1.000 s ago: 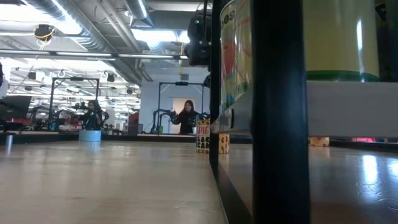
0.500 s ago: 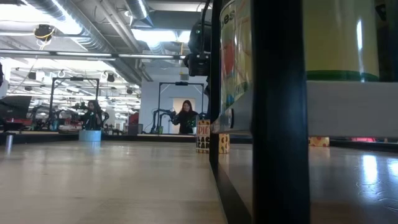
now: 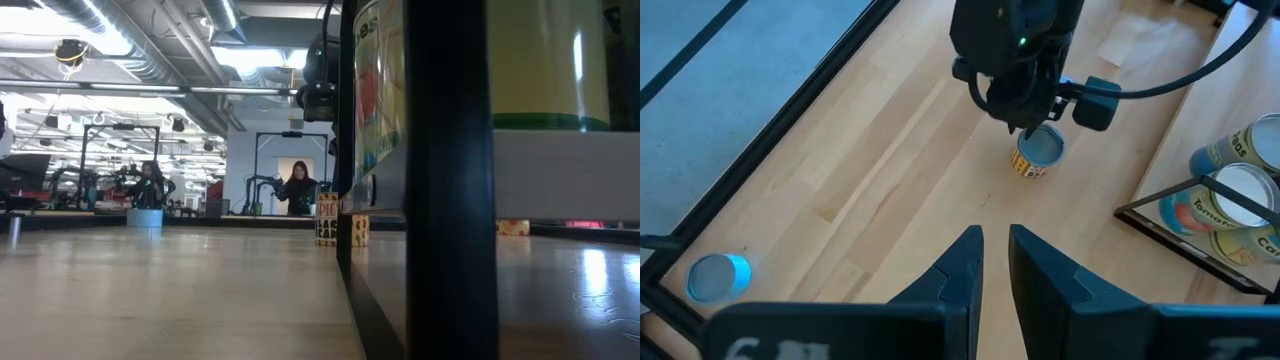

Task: Pick and place cans onto a shelf
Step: Put the bottom canned pineapple rings on the shelf

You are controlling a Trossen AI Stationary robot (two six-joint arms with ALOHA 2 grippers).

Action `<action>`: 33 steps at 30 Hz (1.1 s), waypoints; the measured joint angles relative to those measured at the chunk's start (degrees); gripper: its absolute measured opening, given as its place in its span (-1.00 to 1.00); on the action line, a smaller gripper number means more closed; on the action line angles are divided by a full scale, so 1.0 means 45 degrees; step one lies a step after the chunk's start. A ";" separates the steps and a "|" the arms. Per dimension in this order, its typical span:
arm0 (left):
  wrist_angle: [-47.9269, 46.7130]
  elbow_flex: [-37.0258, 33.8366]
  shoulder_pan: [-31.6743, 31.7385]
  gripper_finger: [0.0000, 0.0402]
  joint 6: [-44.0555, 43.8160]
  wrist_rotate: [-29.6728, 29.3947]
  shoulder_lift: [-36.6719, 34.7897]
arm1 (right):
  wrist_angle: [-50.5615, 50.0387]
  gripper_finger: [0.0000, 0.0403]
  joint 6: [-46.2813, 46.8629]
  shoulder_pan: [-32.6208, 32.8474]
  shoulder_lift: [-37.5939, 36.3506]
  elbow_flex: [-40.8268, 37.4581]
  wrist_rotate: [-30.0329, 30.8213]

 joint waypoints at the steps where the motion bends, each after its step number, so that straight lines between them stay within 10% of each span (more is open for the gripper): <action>1: 0.0000 0.0000 -0.0003 -0.78 0.0000 0.0000 0.0000 | -0.0013 -0.53 -0.0005 0.0000 0.0095 0.0000 0.0008; 13: 0.0000 0.0000 0.0000 -0.78 0.0005 0.0014 0.0000 | 0.0125 -0.55 0.0048 -0.0010 0.0824 0.0053 -0.0192; 20: 0.0000 0.0000 -0.0005 -0.78 0.0010 0.0088 0.0002 | 0.0114 -0.93 0.0717 -0.0034 0.0851 0.0089 -0.0106; 33: -0.0005 0.0000 -0.0005 -0.78 0.0058 0.0102 0.0005 | -0.4576 -0.97 0.0993 0.0456 0.0985 0.4137 0.0854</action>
